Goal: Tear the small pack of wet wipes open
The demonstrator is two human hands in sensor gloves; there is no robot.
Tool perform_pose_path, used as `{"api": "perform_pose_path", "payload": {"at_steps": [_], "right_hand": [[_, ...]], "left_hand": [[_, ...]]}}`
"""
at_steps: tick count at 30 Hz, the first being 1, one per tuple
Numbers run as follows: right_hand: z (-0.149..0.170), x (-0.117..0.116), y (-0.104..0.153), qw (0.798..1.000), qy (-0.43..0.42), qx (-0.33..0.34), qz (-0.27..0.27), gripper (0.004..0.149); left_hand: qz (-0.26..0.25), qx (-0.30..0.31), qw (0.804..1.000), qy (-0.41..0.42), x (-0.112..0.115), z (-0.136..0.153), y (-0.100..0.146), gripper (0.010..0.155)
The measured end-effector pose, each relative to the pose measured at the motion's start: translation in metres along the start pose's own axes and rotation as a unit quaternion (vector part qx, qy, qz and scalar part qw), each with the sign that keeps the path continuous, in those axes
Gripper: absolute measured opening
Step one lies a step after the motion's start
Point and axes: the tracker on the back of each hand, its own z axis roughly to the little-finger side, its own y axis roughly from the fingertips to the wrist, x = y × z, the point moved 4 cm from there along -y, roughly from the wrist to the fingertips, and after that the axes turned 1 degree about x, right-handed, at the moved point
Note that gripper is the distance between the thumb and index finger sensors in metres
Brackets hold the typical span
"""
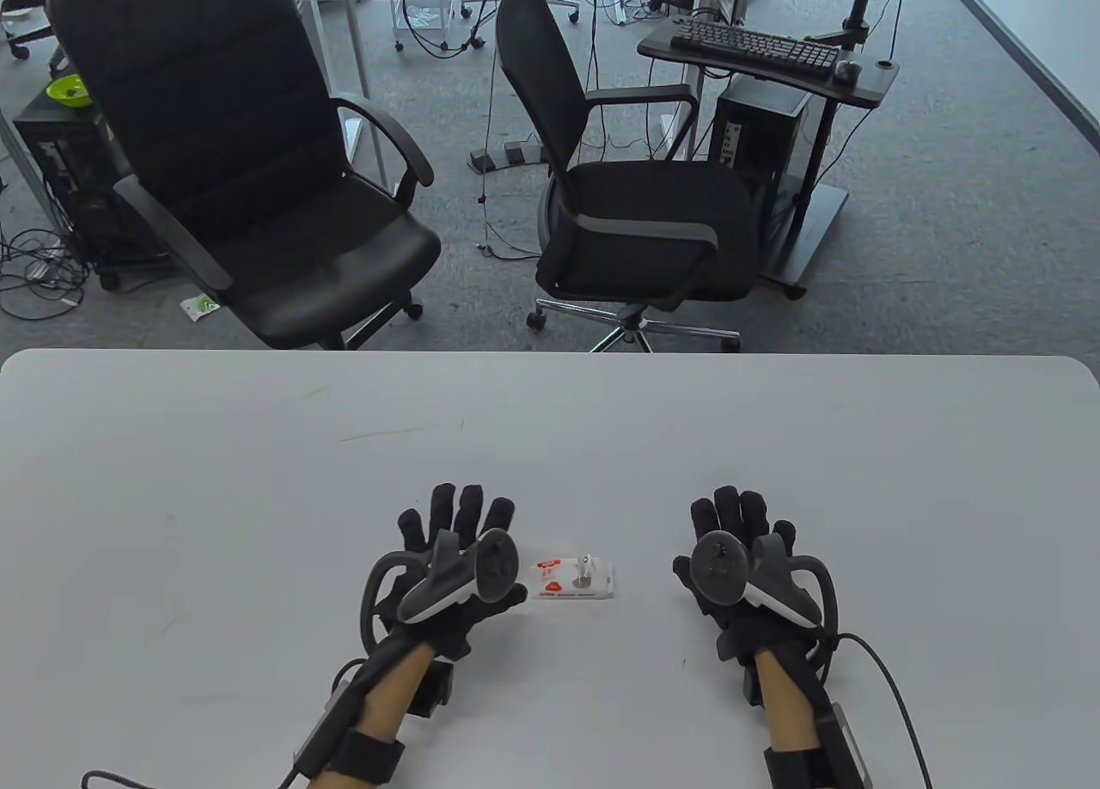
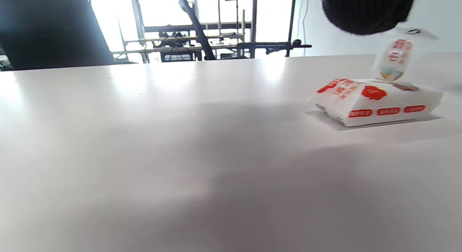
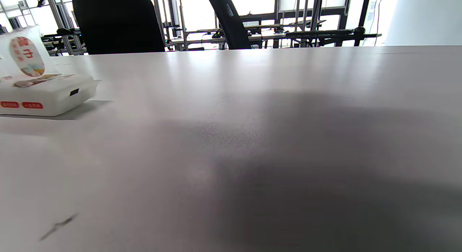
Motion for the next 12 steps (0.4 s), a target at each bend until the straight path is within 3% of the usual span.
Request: {"api": "perform_pose_path", "payload": {"at_steps": [5, 12], "right_hand": [[-0.002, -0.004, -0.001, 1.000, 0.003, 0.000, -0.003, 0.070], [-0.002, -0.009, -0.002, 1.000, 0.005, -0.004, -0.015, 0.070]], "left_hand": [[-0.005, -0.042, 0.998, 0.038, 0.018, 0.040, 0.017, 0.095], [0.004, -0.054, 0.997, 0.057, 0.029, 0.055, 0.024, 0.093]]}}
